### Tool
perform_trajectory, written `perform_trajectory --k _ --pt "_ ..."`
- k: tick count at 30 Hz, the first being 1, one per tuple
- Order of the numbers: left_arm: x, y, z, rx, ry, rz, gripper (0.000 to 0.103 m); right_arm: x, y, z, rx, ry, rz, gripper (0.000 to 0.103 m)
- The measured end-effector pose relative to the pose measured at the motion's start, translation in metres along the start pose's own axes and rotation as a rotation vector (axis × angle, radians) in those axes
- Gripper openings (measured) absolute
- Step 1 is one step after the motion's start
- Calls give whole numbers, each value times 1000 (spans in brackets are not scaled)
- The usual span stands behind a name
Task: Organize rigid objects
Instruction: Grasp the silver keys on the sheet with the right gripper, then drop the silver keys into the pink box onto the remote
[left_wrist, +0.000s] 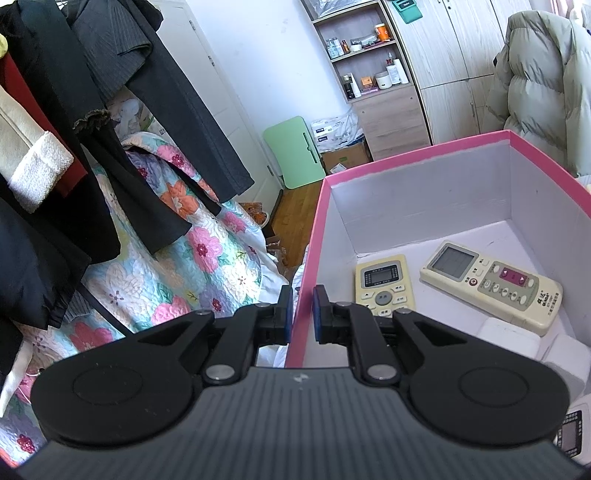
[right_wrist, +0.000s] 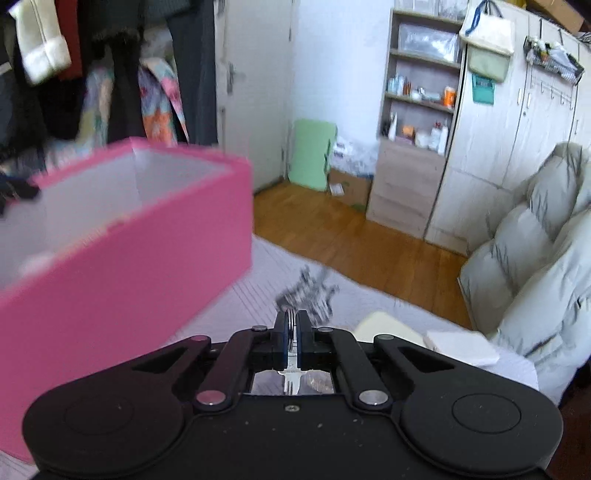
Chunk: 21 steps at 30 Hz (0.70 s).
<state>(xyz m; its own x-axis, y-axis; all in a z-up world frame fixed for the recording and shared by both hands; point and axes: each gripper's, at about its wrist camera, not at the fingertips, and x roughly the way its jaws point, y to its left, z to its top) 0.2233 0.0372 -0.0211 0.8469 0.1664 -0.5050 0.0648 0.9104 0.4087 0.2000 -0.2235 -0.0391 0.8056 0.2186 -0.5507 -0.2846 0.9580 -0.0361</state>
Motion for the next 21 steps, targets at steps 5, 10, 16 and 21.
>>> perform_trajectory --k 5,10,16,21 --pt "-1 -4 0 32 -4 11 10 -36 21 19 -51 -122 70 5" --pt "-1 -1 -1 18 -9 8 10 -60 45 46 -72 -223 149 5" --pt "-1 -1 0 23 -11 11 10 -63 67 69 -72 -278 285 5" --pt "-2 -2 0 24 -11 11 10 -28 80 70 -80 -208 313 5"
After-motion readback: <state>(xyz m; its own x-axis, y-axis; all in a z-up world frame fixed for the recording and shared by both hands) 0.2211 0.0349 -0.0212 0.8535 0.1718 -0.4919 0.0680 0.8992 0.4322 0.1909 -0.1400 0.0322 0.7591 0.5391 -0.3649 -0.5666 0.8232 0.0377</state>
